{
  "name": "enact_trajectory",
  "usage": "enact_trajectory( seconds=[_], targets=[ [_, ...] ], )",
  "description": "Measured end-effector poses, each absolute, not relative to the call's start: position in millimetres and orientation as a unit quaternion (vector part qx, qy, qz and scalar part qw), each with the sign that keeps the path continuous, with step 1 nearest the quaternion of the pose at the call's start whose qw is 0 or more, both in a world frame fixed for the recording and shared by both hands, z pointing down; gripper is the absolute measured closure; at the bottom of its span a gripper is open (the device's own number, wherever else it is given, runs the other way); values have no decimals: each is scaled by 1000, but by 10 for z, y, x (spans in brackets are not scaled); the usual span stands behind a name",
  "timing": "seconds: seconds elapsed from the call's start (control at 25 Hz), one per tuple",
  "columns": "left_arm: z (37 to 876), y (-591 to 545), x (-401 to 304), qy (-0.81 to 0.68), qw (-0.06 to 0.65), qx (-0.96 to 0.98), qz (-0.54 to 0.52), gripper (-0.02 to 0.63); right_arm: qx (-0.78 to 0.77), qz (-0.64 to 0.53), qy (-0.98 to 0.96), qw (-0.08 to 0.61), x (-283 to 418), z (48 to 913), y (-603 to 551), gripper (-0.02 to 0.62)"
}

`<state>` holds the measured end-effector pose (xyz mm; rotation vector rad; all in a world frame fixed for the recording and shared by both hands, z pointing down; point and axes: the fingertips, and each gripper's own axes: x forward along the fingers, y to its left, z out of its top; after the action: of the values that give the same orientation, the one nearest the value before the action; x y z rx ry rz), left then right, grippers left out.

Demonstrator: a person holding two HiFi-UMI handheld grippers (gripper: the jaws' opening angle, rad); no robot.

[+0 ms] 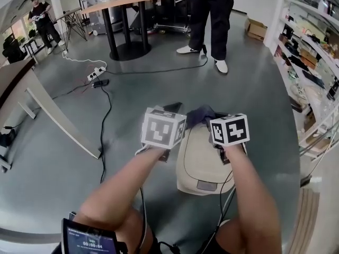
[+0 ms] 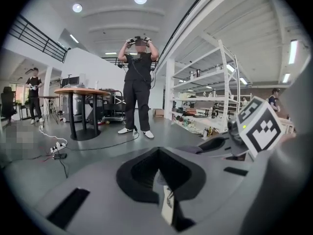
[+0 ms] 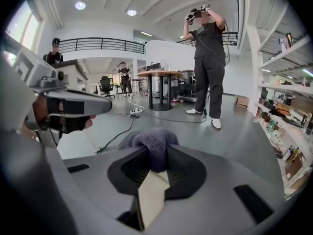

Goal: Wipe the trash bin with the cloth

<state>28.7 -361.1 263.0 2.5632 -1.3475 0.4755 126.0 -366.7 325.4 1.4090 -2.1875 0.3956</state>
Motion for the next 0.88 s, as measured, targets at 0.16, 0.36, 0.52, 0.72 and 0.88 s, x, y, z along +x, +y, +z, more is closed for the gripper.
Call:
enact_trajectory(
  seconds=[0.16,0.36,0.52,0.72,0.88],
  targets=[
    [2709,-3511,442,-423,100,886,161,609,524,135,-794,277,1295,3319,-3719,529],
    [2736,-3463,380,-429,95,881,175,609,529,146,-784,289,1338,3425,-3701,531],
    [2751,-3386,430,-419,109,884,178,609,539,147,-771,305,1483,3481,-3671,531],
    [2820,-3376,512,-414,105,886,182,609,557,155,-756,307,1766,3503,-3611,531],
    [2831,-3372,536,-412,105,886,185,609,570,159,-744,309,1990,3521,-3564,531]
  ],
)
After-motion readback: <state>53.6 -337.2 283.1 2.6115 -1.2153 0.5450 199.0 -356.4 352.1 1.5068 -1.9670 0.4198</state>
